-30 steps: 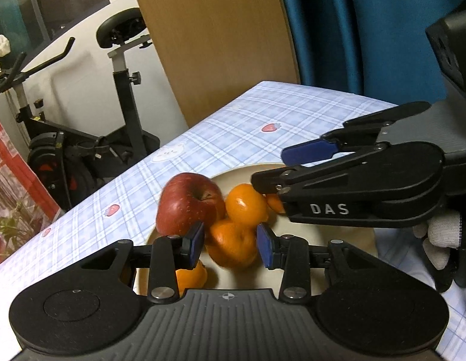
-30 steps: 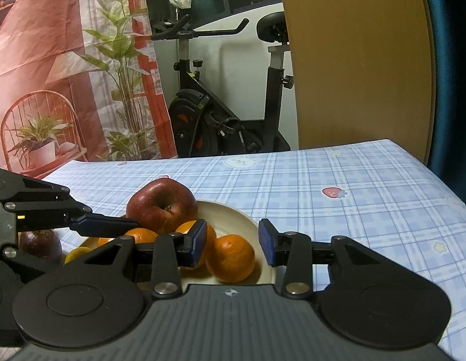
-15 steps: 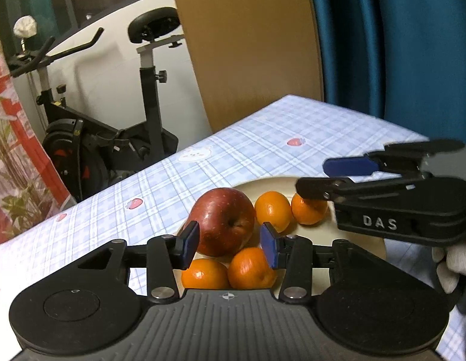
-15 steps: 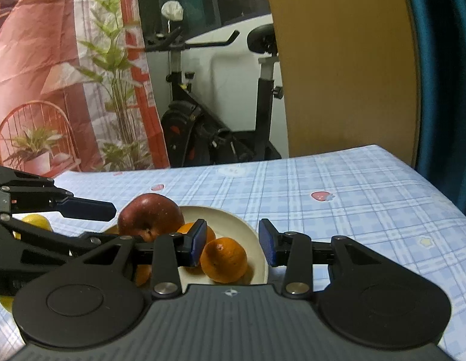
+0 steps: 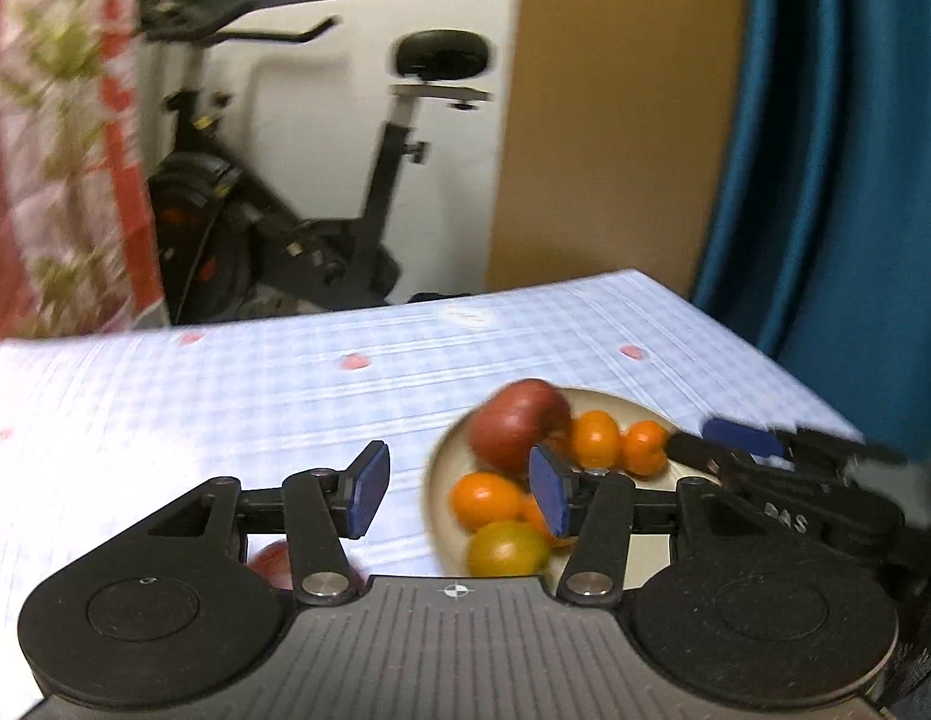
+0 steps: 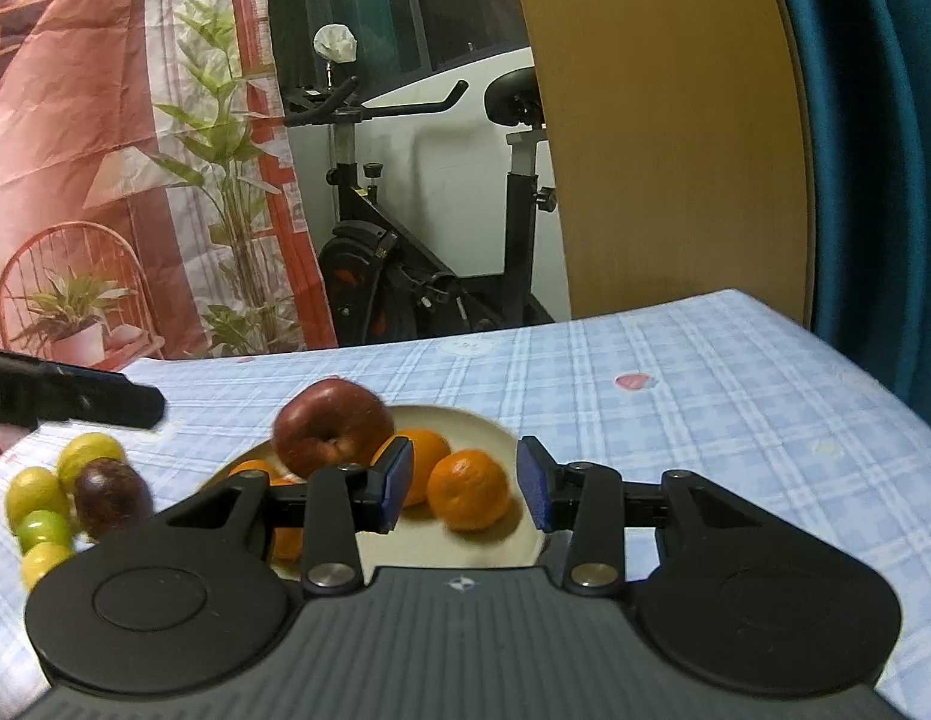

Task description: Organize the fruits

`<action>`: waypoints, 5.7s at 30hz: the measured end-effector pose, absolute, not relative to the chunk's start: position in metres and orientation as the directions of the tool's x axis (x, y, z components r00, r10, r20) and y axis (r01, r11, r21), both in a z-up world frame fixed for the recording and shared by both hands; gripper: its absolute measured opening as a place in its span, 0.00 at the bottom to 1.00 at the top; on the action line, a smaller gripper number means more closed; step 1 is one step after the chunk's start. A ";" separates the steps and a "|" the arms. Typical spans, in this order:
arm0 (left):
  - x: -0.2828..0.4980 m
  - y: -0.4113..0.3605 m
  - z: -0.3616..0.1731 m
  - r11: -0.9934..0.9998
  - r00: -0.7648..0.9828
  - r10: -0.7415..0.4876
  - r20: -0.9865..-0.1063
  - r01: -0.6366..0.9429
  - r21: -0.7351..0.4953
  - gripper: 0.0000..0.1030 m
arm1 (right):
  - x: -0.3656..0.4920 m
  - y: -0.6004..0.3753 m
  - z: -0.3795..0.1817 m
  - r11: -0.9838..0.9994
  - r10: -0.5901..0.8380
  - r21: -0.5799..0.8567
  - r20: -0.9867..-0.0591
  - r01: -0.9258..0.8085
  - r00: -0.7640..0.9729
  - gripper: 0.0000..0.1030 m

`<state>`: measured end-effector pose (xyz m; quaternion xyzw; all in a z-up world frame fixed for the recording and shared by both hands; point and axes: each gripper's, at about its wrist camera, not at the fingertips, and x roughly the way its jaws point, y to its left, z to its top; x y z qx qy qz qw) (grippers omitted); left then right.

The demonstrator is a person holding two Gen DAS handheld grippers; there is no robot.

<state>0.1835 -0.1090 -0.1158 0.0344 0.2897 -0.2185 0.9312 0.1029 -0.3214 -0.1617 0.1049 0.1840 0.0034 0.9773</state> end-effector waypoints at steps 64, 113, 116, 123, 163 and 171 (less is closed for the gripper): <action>0.183 0.024 -0.130 0.948 0.768 -0.314 -0.558 0.225 -0.224 0.52 | 0.191 -0.175 -0.137 0.944 0.325 0.137 -0.544 -0.300 0.774 0.45; 0.251 -0.037 -0.139 0.886 0.644 -0.463 -0.609 0.345 -0.310 0.52 | 0.198 -0.173 -0.145 0.897 0.308 -0.094 -0.570 -0.433 0.762 0.61; 0.252 -0.044 -0.143 0.876 0.620 -0.481 -0.620 0.375 -0.305 0.53 | 0.207 -0.169 -0.153 0.886 0.309 -0.103 -0.594 -0.451 0.743 0.62; 0.258 -0.055 -0.155 0.875 0.585 -0.477 -0.656 0.388 -0.291 0.54 | 0.222 -0.165 -0.162 0.891 0.322 -0.052 -0.627 -0.450 0.709 0.63; 0.238 -0.053 -0.168 0.865 0.522 -0.481 -0.705 0.413 -0.285 0.62 | 0.196 -0.153 -0.167 0.904 0.364 0.060 -0.625 -0.422 0.691 0.60; 0.221 -0.051 -0.157 0.863 0.567 -0.489 -0.663 0.428 -0.270 0.61 | 0.180 -0.159 -0.164 0.912 0.377 0.090 -0.568 -0.401 0.731 0.60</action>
